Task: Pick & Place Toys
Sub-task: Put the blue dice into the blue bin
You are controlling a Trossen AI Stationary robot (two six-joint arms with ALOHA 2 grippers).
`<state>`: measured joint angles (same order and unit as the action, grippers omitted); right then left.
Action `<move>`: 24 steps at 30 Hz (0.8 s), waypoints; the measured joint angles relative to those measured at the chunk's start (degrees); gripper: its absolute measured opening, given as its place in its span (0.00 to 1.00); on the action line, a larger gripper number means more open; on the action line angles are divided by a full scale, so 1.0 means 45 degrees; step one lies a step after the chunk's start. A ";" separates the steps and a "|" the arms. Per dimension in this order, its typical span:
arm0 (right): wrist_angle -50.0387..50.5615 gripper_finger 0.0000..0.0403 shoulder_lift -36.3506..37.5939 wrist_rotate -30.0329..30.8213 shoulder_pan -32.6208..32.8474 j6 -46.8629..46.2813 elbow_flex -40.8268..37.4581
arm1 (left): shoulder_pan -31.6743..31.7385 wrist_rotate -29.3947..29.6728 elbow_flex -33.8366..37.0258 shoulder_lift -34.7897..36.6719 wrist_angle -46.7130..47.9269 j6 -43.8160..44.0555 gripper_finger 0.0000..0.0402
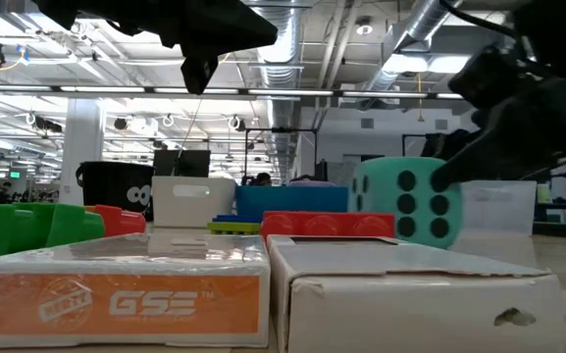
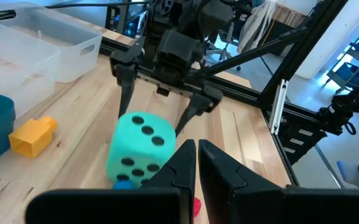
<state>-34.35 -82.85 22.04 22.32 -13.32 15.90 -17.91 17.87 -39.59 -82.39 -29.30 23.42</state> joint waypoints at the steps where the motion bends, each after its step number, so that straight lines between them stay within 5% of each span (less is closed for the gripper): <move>1: -0.0001 0.96 -0.0300 -0.0066 -0.0031 0.0025 0.0244 | 0.0000 0.0005 0.0000 0.0000 0.0017 0.0000 0.03; 11: 0.0311 0.72 -0.1666 -0.0599 -0.0089 0.0303 0.2057 | 0.0000 0.0039 0.0000 0.0000 0.0217 0.0000 0.03; 16: 0.0539 0.71 -0.1146 -0.0779 -0.0039 0.0300 0.2215 | 0.0000 0.0039 0.0000 0.0001 0.0268 -0.0002 0.03; 24: 0.0776 0.71 0.1118 0.0854 -0.0047 0.0497 0.2239 | 0.0000 0.0034 0.0000 0.0005 0.0331 -0.0005 0.03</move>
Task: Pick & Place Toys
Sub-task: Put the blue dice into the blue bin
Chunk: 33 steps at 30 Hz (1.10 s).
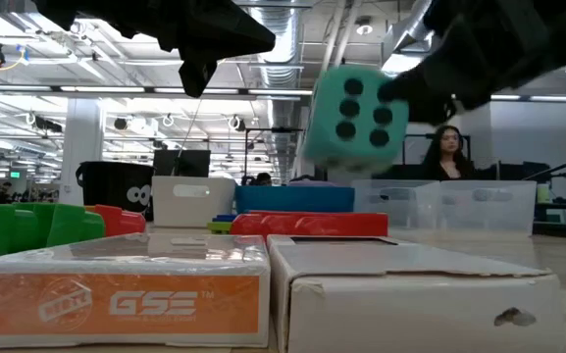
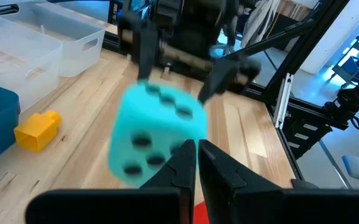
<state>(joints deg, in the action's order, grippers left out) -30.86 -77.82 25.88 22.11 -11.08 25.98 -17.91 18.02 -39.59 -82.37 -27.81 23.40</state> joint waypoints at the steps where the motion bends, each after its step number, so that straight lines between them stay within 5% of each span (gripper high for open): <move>1: 0.0086 0.71 0.0348 0.0376 -0.0006 0.0170 0.0000 | 0.0000 0.0000 0.0000 0.0000 0.0000 0.0000 0.03; 5: 0.0265 0.71 0.1699 0.1878 -0.0399 0.1092 0.0005 | 0.0000 0.0000 0.0000 0.0000 0.0000 -0.0143 0.03; 10: 0.0421 0.71 0.2968 0.1855 -0.2123 0.2273 0.0015 | -0.0002 -0.0065 0.0005 0.0223 -0.0012 -0.1101 0.03; 17: 0.0501 0.71 0.3170 -0.1925 -0.6415 0.2407 0.0674 | -0.0005 -0.0092 0.0005 0.1634 0.0639 -0.2187 0.03; 25: 0.2836 0.71 0.0390 -0.5231 -1.0503 0.2254 0.4486 | -0.0005 -0.0092 0.0000 0.2855 0.1881 -0.2472 0.03; 33: 0.4326 0.71 -0.4160 -0.6803 -1.0957 0.2443 0.8645 | -0.0029 -0.0097 0.0000 0.2803 0.2657 -0.2399 0.03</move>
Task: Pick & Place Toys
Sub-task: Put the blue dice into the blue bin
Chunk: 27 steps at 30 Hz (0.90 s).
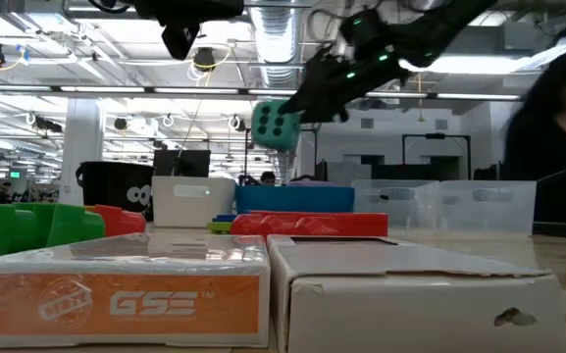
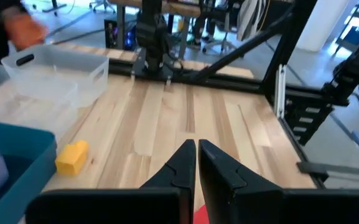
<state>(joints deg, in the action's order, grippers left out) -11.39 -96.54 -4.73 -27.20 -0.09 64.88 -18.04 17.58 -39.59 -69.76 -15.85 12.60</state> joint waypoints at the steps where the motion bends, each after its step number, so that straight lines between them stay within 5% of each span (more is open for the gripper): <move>1: 0.0268 0.71 -0.0467 0.0014 0.0086 0.0107 0.0454 | -0.0028 0.0000 0.0000 -0.0002 0.0054 0.0067 0.03; 9: 0.2554 0.71 -0.2851 0.1786 0.0390 0.1072 0.2836 | -0.0514 -0.0002 0.0000 -0.0005 0.0250 0.0351 0.03; 27: 0.4892 0.76 -0.2542 0.2696 0.0143 0.1117 0.2960 | -0.1020 0.0070 0.0000 -0.0005 0.0079 0.0410 0.03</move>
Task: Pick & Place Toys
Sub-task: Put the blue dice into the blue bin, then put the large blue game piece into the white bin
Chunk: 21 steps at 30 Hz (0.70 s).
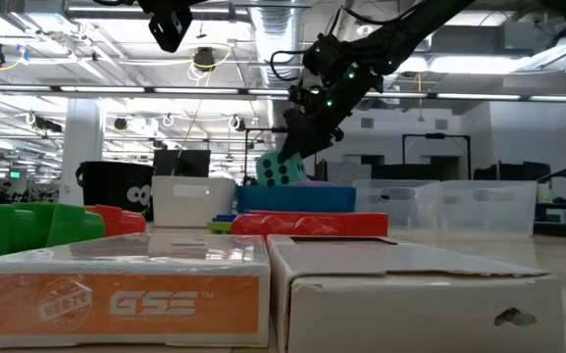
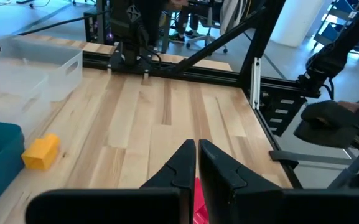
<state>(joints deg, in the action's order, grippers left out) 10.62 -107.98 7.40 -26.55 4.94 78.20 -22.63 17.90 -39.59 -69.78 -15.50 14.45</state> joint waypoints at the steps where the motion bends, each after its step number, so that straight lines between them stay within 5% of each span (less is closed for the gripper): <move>1: 0.0201 0.78 0.0003 0.0003 -0.0072 0.0002 0.0008 | 0.0000 0.0006 0.0000 0.0000 0.0003 0.0002 0.03; 9: 0.0763 0.95 -0.0026 0.0010 -0.0576 -0.0207 -0.0021 | 0.0000 0.0032 0.0000 0.0000 0.0007 0.0002 0.03; 21: 0.0851 0.98 -0.0004 0.0046 -0.0258 -0.0415 -0.0021 | 0.0009 0.0027 0.0000 0.0000 0.0012 -0.0001 0.03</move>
<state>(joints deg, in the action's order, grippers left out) 14.45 -108.00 7.61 -27.72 3.07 78.11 -22.59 18.02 -39.59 -69.78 -15.44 14.45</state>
